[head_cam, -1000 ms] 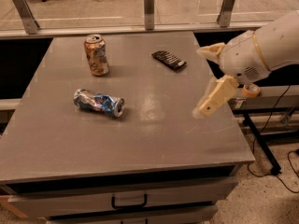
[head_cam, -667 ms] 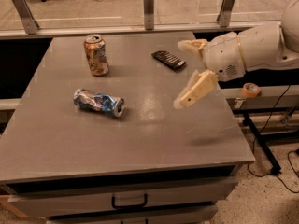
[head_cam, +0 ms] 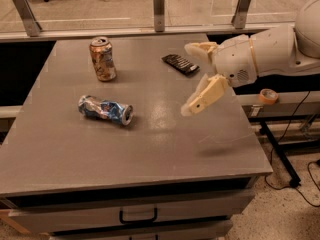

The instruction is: Knock orange can over

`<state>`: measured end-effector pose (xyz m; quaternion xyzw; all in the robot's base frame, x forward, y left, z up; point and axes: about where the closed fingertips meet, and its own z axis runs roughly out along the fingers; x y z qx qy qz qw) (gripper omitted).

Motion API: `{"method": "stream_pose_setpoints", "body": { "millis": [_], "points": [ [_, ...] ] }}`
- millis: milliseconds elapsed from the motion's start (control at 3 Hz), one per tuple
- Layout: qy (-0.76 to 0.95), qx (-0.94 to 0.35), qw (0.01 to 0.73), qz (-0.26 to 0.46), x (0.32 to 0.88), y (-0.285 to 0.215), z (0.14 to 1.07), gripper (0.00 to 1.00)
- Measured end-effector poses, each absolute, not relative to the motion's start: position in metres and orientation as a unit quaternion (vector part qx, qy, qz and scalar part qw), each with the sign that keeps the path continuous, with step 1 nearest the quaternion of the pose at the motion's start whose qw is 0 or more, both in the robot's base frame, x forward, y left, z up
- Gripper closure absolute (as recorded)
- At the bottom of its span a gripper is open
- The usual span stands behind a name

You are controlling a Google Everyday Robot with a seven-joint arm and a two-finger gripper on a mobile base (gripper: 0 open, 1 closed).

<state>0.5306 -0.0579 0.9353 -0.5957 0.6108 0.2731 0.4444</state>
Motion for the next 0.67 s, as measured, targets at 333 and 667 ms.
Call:
{"method": "stream_pose_setpoints", "body": {
  "millis": [333,667],
  "points": [
    [0.622,-0.566,0.467,0.273,0.55,-0.043,0.921,0.0],
    [0.631,-0.546,0.484,0.264,0.583,-0.017,0.904,0.0]
  ]
}}
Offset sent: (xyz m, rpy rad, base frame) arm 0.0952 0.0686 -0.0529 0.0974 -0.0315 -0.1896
